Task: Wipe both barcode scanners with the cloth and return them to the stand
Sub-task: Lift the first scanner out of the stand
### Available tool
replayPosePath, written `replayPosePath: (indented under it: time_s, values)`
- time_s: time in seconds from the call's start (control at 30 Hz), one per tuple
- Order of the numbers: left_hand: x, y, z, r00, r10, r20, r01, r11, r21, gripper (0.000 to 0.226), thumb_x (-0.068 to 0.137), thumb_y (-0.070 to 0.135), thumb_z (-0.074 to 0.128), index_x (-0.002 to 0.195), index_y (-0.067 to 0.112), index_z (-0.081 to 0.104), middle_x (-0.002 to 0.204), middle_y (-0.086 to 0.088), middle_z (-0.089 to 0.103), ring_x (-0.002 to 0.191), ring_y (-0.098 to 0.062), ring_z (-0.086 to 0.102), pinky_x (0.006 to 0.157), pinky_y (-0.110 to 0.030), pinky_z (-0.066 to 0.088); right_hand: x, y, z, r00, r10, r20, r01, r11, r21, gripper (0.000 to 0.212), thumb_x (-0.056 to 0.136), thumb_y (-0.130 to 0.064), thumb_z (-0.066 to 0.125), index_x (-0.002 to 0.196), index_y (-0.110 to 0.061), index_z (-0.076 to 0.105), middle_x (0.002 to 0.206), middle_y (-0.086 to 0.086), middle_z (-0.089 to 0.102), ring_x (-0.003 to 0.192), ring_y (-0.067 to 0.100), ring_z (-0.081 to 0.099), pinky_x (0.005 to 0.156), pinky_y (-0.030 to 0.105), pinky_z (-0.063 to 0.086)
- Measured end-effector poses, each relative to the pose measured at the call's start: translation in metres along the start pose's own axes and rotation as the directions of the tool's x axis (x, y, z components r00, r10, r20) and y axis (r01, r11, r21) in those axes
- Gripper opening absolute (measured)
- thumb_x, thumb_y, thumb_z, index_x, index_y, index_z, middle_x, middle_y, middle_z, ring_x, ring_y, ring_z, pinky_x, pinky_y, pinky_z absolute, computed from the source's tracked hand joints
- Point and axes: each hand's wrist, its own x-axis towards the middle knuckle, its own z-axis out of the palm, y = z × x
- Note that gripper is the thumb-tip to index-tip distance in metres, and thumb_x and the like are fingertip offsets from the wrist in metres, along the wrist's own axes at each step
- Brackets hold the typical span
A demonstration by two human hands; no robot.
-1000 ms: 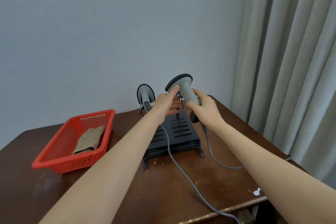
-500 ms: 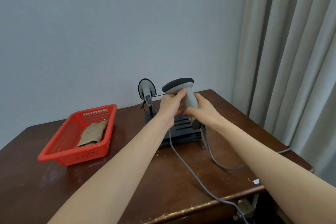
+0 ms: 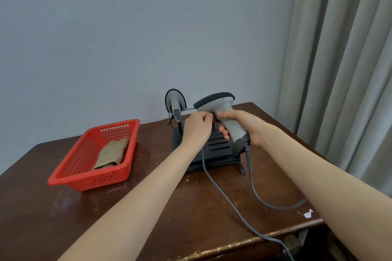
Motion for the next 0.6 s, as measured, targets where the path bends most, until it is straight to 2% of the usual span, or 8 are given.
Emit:
replayPosePath:
  time_s: [0.03,0.1,0.2,0.27,0.37,0.5,0.6]
  values:
    - [0.000,-0.002,-0.002,0.999,0.036,-0.018,-0.036,0.999,0.027,0.030,0.094,0.018,0.045,0.085,0.007,0.072,0.077,-0.011,0.067,0.067,-0.017,0.053,0.056,-0.017,0.036,0.001,0.000,-0.001,1.000,0.007,0.005,-0.008,1.000,0.010,0.018,0.089,-0.026,0.061,0.093,-0.008,0.058,0.063,0.005,0.060,0.051,0.013,0.053,0.050,0.021,0.051]
    - [-0.001,-0.006,-0.009,0.995,0.072,-0.066,-0.068,0.996,0.049,0.029,0.090,0.023,0.049,0.078,0.014,0.074,0.071,-0.004,0.070,0.066,-0.017,0.060,0.065,-0.023,0.044,0.003,0.002,-0.001,1.000,0.007,0.020,-0.007,1.000,0.020,0.019,0.089,-0.027,0.061,0.094,-0.008,0.058,0.062,0.004,0.058,0.049,0.012,0.052,0.048,0.021,0.050]
    - [0.000,-0.013,-0.020,0.987,0.003,-0.159,-0.017,0.996,-0.088,0.039,0.091,0.026,0.049,0.058,0.017,0.068,0.060,0.002,0.069,0.061,-0.012,0.067,0.076,-0.032,0.054,0.005,0.004,-0.002,0.998,-0.016,0.058,0.017,1.000,-0.011,0.027,0.090,-0.033,0.058,0.101,-0.008,0.058,0.060,0.003,0.054,0.048,0.011,0.047,0.047,0.021,0.044]
    - [0.002,-0.018,-0.027,0.967,-0.063,-0.246,0.017,0.983,-0.184,0.042,0.093,0.024,0.047,0.054,0.014,0.061,0.054,-0.001,0.065,0.057,-0.017,0.067,0.076,-0.038,0.056,0.008,0.005,-0.002,0.995,-0.028,0.095,0.032,0.999,-0.043,0.033,0.090,-0.037,0.056,0.106,-0.008,0.059,0.060,0.002,0.051,0.048,0.011,0.045,0.046,0.020,0.042]
    - [0.010,-0.027,-0.037,0.931,-0.151,-0.332,0.064,0.964,-0.259,0.030,0.094,0.021,0.046,0.067,0.014,0.057,0.061,0.000,0.063,0.060,-0.018,0.065,0.075,-0.043,0.057,0.012,0.007,0.000,0.991,-0.025,0.134,0.035,0.996,-0.078,0.033,0.090,-0.040,0.056,0.105,-0.010,0.057,0.059,0.002,0.050,0.049,0.011,0.044,0.045,0.020,0.041]
    - [0.019,-0.035,-0.041,0.920,-0.238,-0.310,0.138,0.940,-0.312,0.012,0.094,0.024,0.047,0.084,0.023,0.054,0.089,-0.001,0.064,0.088,-0.021,0.063,0.087,-0.044,0.052,0.014,0.009,0.001,0.992,-0.015,0.123,0.027,0.995,-0.100,0.030,0.089,-0.039,0.057,0.099,-0.011,0.056,0.057,0.001,0.050,0.048,0.011,0.044,0.045,0.021,0.041]
    - [0.022,-0.039,-0.042,0.915,-0.277,-0.294,0.174,0.927,-0.333,0.011,0.094,0.024,0.047,0.096,0.018,0.056,0.095,-0.001,0.063,0.097,-0.022,0.061,0.090,-0.043,0.050,0.013,0.010,0.001,0.993,-0.006,0.117,0.020,0.993,-0.117,0.027,0.090,-0.037,0.057,0.096,-0.011,0.057,0.055,0.000,0.050,0.046,0.010,0.044,0.044,0.020,0.040]
